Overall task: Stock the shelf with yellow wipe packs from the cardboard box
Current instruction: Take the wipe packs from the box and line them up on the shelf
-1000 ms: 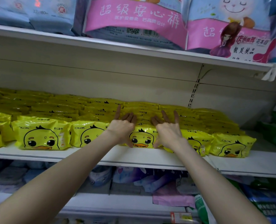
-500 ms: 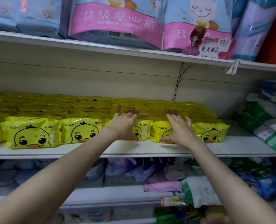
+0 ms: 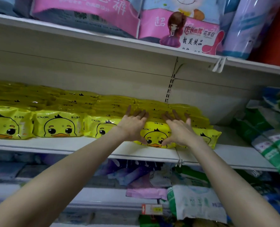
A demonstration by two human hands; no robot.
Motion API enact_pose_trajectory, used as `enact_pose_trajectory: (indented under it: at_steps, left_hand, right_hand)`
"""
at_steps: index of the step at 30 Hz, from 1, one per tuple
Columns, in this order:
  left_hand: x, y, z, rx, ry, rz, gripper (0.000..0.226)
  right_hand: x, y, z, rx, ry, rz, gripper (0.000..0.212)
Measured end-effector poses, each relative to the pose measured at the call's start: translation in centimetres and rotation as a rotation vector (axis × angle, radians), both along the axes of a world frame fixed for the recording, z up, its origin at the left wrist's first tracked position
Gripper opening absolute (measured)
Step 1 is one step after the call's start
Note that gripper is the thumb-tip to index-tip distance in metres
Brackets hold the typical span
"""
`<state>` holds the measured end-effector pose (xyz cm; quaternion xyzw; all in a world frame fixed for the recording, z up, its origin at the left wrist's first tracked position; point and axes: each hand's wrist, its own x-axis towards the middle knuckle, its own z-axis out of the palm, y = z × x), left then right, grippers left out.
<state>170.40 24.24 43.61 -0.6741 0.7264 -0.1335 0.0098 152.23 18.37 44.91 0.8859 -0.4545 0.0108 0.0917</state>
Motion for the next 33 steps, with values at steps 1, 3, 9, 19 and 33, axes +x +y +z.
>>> enact_pose_trajectory:
  at_steps: [1,3,9,19,33]
  left_hand:
    - [-0.1,-0.2,-0.1,0.005,-0.016,0.008,0.113]
    - [-0.4,-0.4,-0.1,-0.004,-0.044,0.021,0.110]
    - [-0.8,-0.7,0.0,-0.023,-0.091,0.039,0.107]
    - [-1.1,-1.1,0.2,-0.013,-0.104,0.063,0.107]
    - [-1.2,-0.3,0.1,-0.007,-0.038,0.087,0.114]
  right_hand:
    - [0.0,-0.3,-0.1,-0.002,-0.001,0.009,0.110]
    - [0.0,-0.8,-0.1,-0.001,-0.005,0.017,0.108]
    - [0.0,-2.0,-0.2,-0.050,0.029,0.043,0.114]
    - [0.1,-2.8,-0.2,-0.052,0.039,0.046,0.116]
    - [-0.3,-1.5,-0.2,-0.061,0.003,0.060,0.120]
